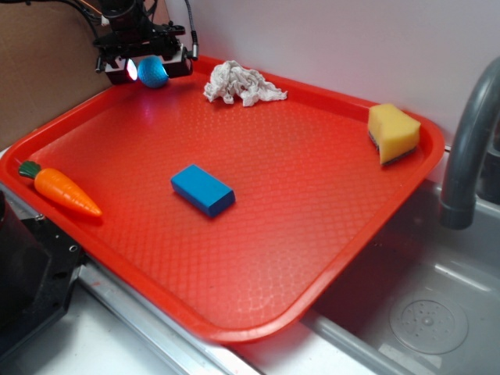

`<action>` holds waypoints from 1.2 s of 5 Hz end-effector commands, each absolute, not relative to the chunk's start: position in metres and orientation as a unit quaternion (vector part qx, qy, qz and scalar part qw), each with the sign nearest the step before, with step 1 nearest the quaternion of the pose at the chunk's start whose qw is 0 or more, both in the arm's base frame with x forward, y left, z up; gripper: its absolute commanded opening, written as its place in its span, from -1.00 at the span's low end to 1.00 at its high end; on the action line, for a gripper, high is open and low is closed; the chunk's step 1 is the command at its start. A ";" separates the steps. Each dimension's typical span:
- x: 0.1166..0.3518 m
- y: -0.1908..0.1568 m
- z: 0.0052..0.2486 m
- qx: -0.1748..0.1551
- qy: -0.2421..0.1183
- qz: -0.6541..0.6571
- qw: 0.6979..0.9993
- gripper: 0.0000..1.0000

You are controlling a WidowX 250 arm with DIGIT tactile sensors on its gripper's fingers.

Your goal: Grab the blue ball.

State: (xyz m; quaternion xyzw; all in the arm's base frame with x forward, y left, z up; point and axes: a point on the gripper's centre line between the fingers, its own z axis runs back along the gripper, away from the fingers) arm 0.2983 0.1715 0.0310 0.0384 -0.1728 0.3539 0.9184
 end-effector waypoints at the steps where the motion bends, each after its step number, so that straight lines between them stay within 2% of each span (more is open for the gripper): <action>1: 0.299 0.185 0.045 0.051 -0.182 0.364 0.912 -1.00; 2: 0.299 0.183 0.047 0.055 -0.181 0.364 0.912 -1.00; 3: 0.294 0.170 0.064 0.042 -0.156 0.342 0.926 -1.00; 4: 0.267 0.125 0.115 0.015 -0.155 0.303 0.940 -1.00; 5: 0.237 0.099 0.146 -0.031 -0.116 0.310 0.943 -1.00; 6: 0.218 0.081 0.159 -0.054 -0.070 0.311 0.946 -1.00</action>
